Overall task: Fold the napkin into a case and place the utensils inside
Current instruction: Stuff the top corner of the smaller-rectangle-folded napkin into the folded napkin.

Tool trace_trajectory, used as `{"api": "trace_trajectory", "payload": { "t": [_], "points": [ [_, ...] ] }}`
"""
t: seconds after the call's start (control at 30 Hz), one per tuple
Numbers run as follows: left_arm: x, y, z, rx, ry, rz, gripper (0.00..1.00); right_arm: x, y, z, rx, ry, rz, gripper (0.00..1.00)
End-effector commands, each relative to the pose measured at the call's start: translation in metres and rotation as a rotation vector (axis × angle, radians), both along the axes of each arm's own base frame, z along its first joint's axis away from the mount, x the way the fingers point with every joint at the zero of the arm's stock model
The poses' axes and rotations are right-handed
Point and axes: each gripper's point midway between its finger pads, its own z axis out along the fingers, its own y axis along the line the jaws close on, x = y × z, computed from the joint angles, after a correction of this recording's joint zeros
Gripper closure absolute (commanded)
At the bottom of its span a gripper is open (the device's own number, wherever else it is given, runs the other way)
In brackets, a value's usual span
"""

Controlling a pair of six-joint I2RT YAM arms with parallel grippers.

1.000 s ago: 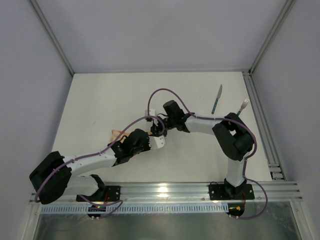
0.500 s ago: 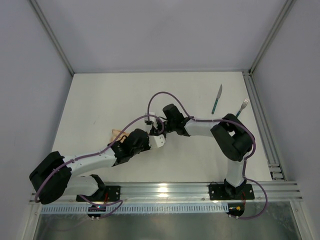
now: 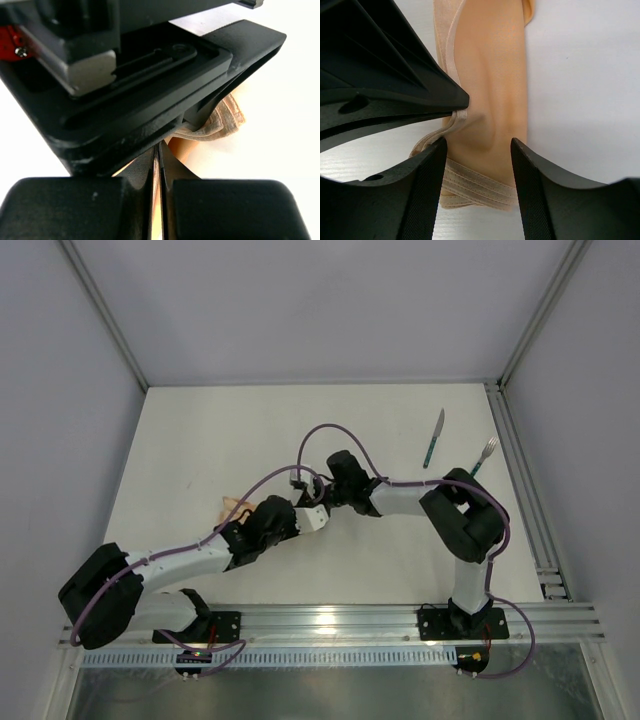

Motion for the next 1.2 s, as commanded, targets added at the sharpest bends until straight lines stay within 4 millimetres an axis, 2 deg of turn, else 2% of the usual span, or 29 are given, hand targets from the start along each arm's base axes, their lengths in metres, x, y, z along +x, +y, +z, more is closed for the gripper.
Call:
{"api": "trace_trajectory", "payload": {
  "t": [0.0,0.13,0.33,0.6,0.9,0.97,1.17],
  "points": [
    [0.01,-0.009,0.021,-0.086,-0.05,0.021,1.0,-0.002,0.012,0.014,0.077,-0.022,0.015,0.41],
    [0.007,-0.01,0.02,-0.1,-0.031,0.015,1.0,-0.001,0.02,0.02,0.091,-0.041,0.006,0.4],
    [0.011,-0.008,0.026,-0.133,-0.023,0.034,1.0,-0.006,0.022,0.006,0.069,-0.003,-0.011,0.39],
    [0.015,-0.004,0.023,-0.145,-0.006,0.052,1.0,-0.004,0.027,0.006,0.103,0.012,-0.057,0.38],
    [0.016,-0.002,0.024,-0.191,0.026,0.065,1.0,0.007,0.036,0.002,0.107,0.009,-0.152,0.38],
    [0.016,-0.004,0.028,-0.21,0.033,0.062,1.0,0.01,0.035,-0.001,0.087,0.007,-0.18,0.4],
    [0.017,-0.003,0.03,-0.228,0.047,0.072,1.0,0.018,0.035,-0.013,0.035,0.053,-0.264,0.59]
  ]
}}
